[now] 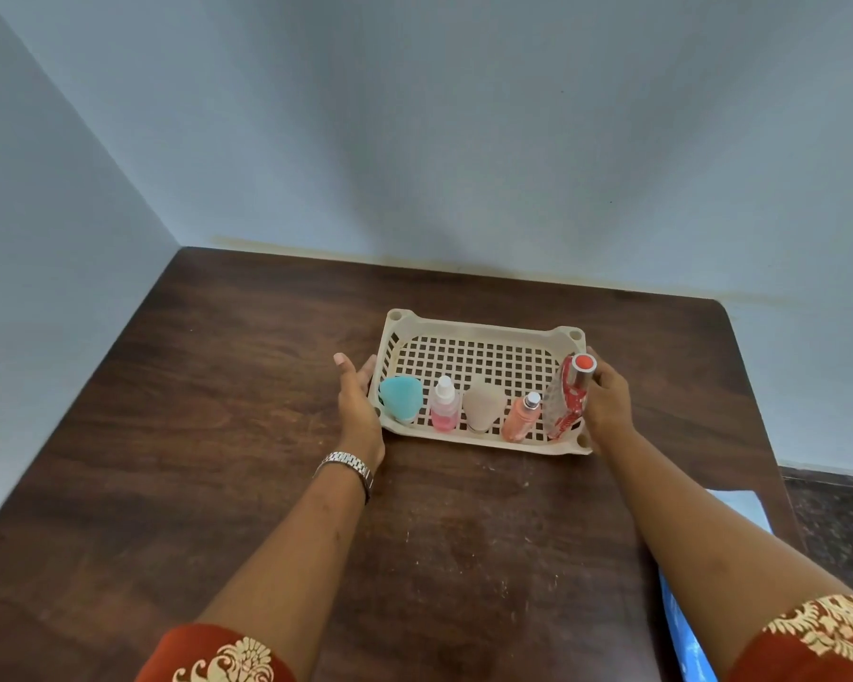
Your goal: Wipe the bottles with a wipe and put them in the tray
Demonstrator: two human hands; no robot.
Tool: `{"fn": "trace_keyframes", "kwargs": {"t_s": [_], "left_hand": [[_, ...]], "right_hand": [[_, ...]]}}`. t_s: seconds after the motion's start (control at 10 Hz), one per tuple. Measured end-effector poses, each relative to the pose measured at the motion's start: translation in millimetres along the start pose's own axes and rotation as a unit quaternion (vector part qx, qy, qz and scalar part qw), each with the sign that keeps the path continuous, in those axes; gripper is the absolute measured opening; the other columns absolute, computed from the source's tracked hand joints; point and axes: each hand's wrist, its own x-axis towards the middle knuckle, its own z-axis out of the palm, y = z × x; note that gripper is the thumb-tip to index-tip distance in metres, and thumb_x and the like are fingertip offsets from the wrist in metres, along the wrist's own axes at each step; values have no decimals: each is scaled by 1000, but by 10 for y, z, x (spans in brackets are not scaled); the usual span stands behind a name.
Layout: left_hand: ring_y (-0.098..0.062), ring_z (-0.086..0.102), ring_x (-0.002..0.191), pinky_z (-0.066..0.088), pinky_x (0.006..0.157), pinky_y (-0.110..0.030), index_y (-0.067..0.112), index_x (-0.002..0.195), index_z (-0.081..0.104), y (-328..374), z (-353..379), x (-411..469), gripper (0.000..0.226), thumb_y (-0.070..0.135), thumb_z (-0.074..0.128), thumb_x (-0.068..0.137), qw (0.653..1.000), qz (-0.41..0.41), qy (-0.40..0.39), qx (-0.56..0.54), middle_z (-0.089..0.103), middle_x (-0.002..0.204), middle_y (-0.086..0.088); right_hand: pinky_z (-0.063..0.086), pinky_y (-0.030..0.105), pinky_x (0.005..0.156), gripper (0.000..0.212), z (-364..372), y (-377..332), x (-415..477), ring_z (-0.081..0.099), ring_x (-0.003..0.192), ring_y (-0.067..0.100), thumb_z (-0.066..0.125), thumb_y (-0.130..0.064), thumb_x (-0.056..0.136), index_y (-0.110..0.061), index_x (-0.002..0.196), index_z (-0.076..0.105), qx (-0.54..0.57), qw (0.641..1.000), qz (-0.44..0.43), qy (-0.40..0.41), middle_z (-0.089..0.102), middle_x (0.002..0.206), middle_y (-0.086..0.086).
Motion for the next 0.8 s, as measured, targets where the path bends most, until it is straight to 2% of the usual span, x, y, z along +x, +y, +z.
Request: {"fn": "trace_keyframes", "kwargs": {"t_s": [0.1,0.2,0.3,0.4,0.5,0.6,0.7,0.8], "left_hand": [[-22,64,106,53,88,-35,17,135,52,-25,9,-1,75,67,15,93,1000,4,13,0,67,119,-8],[-22,65,105,53,87,-34,16,136,51,-14,26,-34,73,66,17,94,1000,7,13,3,67,120,-8],[-18,64,100,53,77,-25,14,138,49,8,7,-72,70,61,17,96,998,31,6,51,65,122,-6],[-13,58,106,47,80,-21,15,139,49,39,-60,-114,66,57,18,98,990,69,7,122,60,125,1],[-23,42,134,33,107,-37,22,139,49,79,-150,-134,67,62,18,96,978,99,27,180,47,145,-2],[-27,33,140,22,116,-47,23,139,48,214,-224,-209,65,62,19,96,957,132,75,247,41,150,-5],[-25,22,145,17,119,-45,14,145,38,485,-292,-275,63,54,26,99,886,241,68,391,34,154,-7],[-22,11,148,10,118,-45,13,151,24,1020,-225,-318,63,48,30,100,739,371,67,558,22,159,-3]], "right_hand": [[55,42,83,26,-4,14,42,65,93,16,51,-23,95,-21,117,63,-6,1000,-2,0,69,101,-1],[54,38,80,26,-13,-15,23,63,94,16,49,-23,96,-20,119,61,-6,1000,-3,-8,67,98,-3],[53,30,70,27,-66,-55,43,63,89,15,49,-19,96,-17,120,60,-15,999,5,-31,66,99,0],[54,27,67,36,-165,-98,105,64,87,11,48,-19,96,-16,132,51,-32,998,14,-57,63,117,4],[46,20,74,45,-224,-174,112,53,94,6,42,-17,99,-13,143,35,-72,996,-3,-55,46,138,5],[36,24,93,47,-291,-316,56,46,120,17,41,-16,98,-12,144,31,-124,989,-30,-71,38,146,8],[22,28,108,47,-354,-573,-29,28,138,21,36,-20,100,-13,146,28,-219,970,-83,-67,29,151,5],[11,33,114,55,-332,-1124,-118,13,143,22,34,-32,101,-14,149,15,-295,937,-163,-96,16,156,7]]}}
